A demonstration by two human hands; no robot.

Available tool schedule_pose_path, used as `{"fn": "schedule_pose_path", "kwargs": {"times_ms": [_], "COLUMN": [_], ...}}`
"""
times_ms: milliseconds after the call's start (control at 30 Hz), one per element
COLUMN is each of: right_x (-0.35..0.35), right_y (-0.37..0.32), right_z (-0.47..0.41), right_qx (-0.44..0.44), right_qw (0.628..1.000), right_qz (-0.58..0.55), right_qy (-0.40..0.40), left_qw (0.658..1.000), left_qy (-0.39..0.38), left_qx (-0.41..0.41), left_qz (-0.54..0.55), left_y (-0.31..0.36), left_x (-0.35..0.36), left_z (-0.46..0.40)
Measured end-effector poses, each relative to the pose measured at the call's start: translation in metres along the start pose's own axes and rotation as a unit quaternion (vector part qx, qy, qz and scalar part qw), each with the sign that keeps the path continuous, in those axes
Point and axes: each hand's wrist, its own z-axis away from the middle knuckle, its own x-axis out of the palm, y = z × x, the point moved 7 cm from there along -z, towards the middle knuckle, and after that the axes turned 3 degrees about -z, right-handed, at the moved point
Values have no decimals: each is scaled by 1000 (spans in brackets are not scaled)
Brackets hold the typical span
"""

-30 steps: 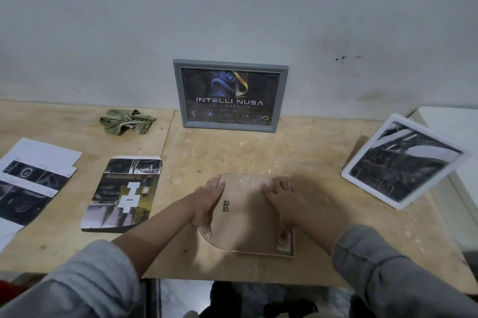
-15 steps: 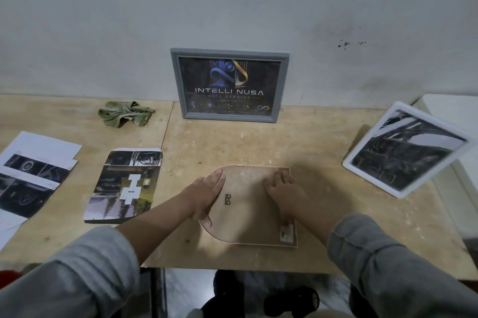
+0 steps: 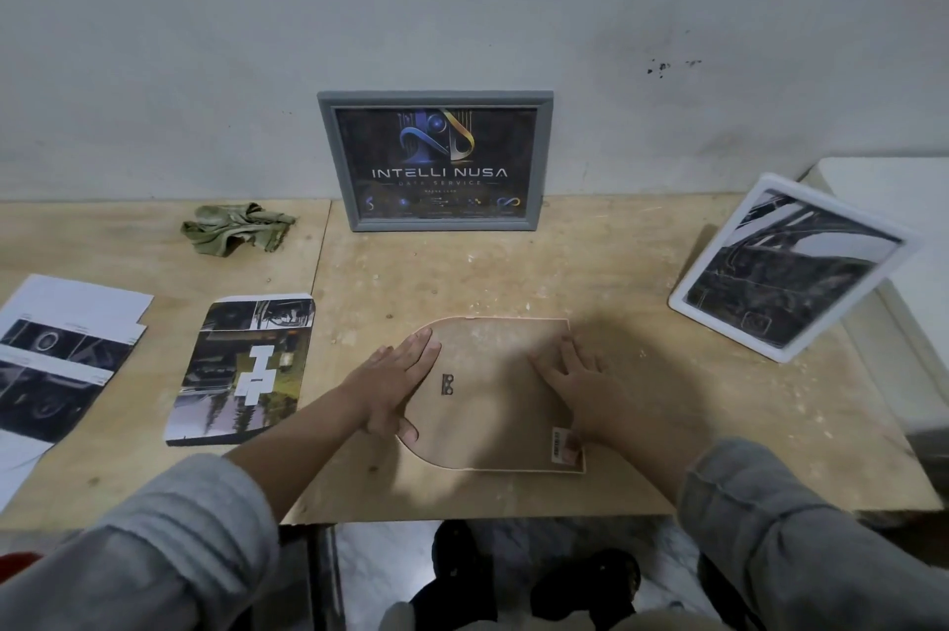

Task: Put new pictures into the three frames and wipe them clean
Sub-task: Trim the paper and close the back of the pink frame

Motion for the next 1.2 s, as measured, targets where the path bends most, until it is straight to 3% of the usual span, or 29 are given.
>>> {"fn": "schedule_pose_path", "kwargs": {"times_ms": [133,233,267,333,367,433,600,733,800,900,1000,1133,1200], "right_x": [8,13,14,16,14,3,-50,-82,-94,-115,-137,-168,-179], "right_y": [5,4,6,10,11,17,4,-25,-37,-47,-46,-39,-30], "right_z": [15,30,34,38,39,38,39,46,54,65,72,72,67], "right_qx": [100,134,148,177,181,191,108,-25,-90,-173,-226,-201,-158], "right_qw": [988,954,921,813,766,731,797,917,945,932,870,834,825], "right_qz": [-115,-263,-352,-545,-604,-638,-567,-334,-228,-143,-123,-153,-219], "right_qy": [13,51,75,108,126,148,178,216,219,284,421,490,496], "left_qw": [984,907,865,803,793,772,668,599,593,581,570,508,496], "left_qy": [40,144,186,206,204,201,182,209,227,230,217,196,186], "left_qx": [-97,-162,-195,-264,-279,-276,-247,-259,-259,-248,-240,-196,-175], "left_qz": [142,362,423,493,501,536,677,729,728,740,755,815,830], "left_y": [0,3,0,-7,-10,-13,-13,-27,-36,-46,-46,-43,-44], "left_x": [3,3,1,4,4,-2,-35,-79,-101,-123,-138,-153,-154], "left_z": [17,30,35,39,41,44,53,65,75,85,93,99,97]}}
